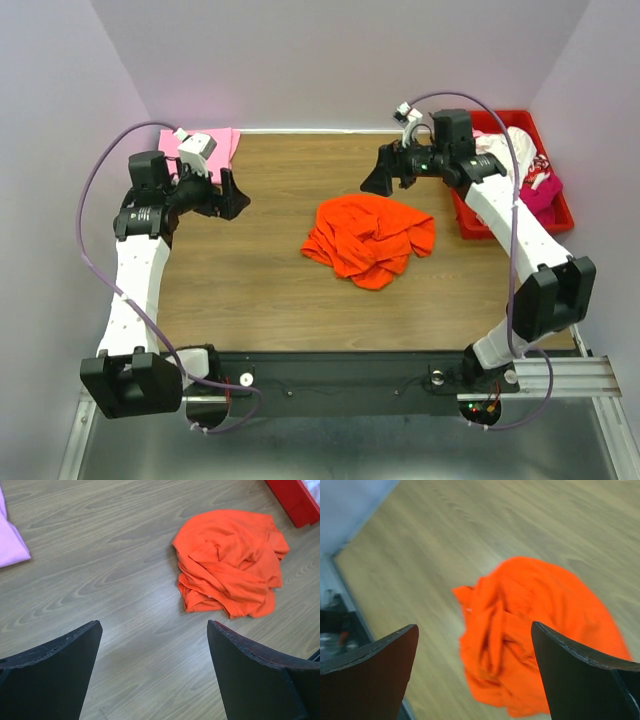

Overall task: Fold and stack the t-shirts
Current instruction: Move the tshirt to the center of the board

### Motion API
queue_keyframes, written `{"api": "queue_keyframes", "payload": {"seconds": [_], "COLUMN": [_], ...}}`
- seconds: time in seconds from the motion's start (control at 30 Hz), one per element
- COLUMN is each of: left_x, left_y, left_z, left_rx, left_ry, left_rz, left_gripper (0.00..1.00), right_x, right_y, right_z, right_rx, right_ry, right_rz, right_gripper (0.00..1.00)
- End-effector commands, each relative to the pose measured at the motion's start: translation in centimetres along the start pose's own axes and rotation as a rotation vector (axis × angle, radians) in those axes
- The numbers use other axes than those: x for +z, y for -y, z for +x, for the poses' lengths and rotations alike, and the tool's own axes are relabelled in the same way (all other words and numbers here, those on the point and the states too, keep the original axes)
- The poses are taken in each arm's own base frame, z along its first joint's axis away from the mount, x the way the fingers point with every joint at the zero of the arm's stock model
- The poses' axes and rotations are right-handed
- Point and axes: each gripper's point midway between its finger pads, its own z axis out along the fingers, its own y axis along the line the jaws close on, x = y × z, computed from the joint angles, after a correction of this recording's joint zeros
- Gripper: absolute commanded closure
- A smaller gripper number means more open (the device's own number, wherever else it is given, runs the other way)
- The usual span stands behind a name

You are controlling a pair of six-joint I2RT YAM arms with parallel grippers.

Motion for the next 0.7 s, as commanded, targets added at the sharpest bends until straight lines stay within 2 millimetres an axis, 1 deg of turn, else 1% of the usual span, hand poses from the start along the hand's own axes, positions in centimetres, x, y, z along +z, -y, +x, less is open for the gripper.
{"api": "queue_keyframes", "payload": {"seconds": [0.0,0.03,0.07,0.1,0.13,0.17,0.2,0.23,0.27,0.3,0.33,0.37,0.4,0.43,0.47,0.5,0.53,0.57,0.6,0.63,0.67], "left_x": [0.2,0.5,1.2,1.5,2.2,2.6,4.1,4.5,5.3,6.0,6.9,7.7,8.2,9.3,10.0,10.6,11.2,12.2,12.7,13.9,14.4], "left_y": [0.9,0.9,1.1,1.4,1.3,1.1,2.8,3.6,4.1,4.7,6.3,7.1,7.8,8.1,9.9,10.8,11.8,13.4,14.1,14.6,15.1], "left_z": [-0.1,0.8,1.9,2.1,3.1,3.6,5.0,5.3,6.1,6.7,7.3,7.9,8.2,8.7,9.3,9.0,9.6,11.1,11.6,12.4,12.8], "left_rx": [0.103,0.115,0.143,0.164,0.170,0.177,0.218,0.242,0.253,0.274,0.312,0.328,0.347,0.365,0.399,0.418,0.432,0.453,0.470,0.484,0.497], "left_ry": [0.011,-0.006,-0.034,-0.040,-0.073,-0.090,-0.138,-0.147,-0.170,-0.186,-0.190,-0.205,-0.211,-0.227,-0.240,-0.236,-0.250,-0.288,-0.301,-0.316,-0.323], "left_rz": [0.082,0.101,0.114,0.128,0.124,0.117,0.154,0.166,0.178,0.181,0.218,0.238,0.251,0.255,0.288,0.304,0.326,0.368,0.373,0.381,0.386], "left_gripper": [0.01,0.01,0.01,0.02,0.03,0.08,0.11,0.13,0.17,0.19,0.21,0.21,0.22,0.22,0.22,0.22,0.22,0.21,0.20,0.19,0.17], "right_x": [-3.4,-3.5,-3.9,-4.0,-4.4,-4.6,-5.1,-5.5,-5.8,-6.6,-6.9,-6.9,-7.5,-7.7,-7.9,-7.9,-7.9,-7.7,-7.4,-7.3,-7.2], "right_y": [2.3,2.7,3.9,4.8,5.3,6.1,7.6,8.5,9.4,10.9,11.7,12.8,14.0,14.7,15.8,16.4,16.8,17.5,17.8,18.1,18.5], "right_z": [1.4,2.8,5.2,6.2,7.3,8.5,10.3,11.2,11.9,12.5,13.1,13.9,14.2,14.4,15.1,15.5,15.9,16.5,16.9,17.1,17.3], "right_rx": [-0.136,-0.128,-0.127,-0.126,-0.120,-0.114,-0.103,-0.090,-0.079,-0.065,-0.049,-0.024,-0.003,0.007,0.020,0.025,0.031,0.046,0.052,0.060,0.069], "right_ry": [-0.025,-0.059,-0.117,-0.142,-0.167,-0.196,-0.240,-0.260,-0.276,-0.290,-0.304,-0.326,-0.330,-0.337,-0.362,-0.376,-0.387,-0.405,-0.419,-0.426,-0.431], "right_rz": [0.191,0.212,0.263,0.290,0.313,0.338,0.379,0.403,0.422,0.457,0.474,0.485,0.510,0.524,0.546,0.554,0.557,0.560,0.558,0.558,0.566], "right_gripper": [0.00,0.00,0.00,0.00,0.01,0.04,0.05,0.06,0.09,0.11,0.13,0.16,0.18,0.19,0.20,0.21,0.22,0.24,0.25,0.27,0.27]}}
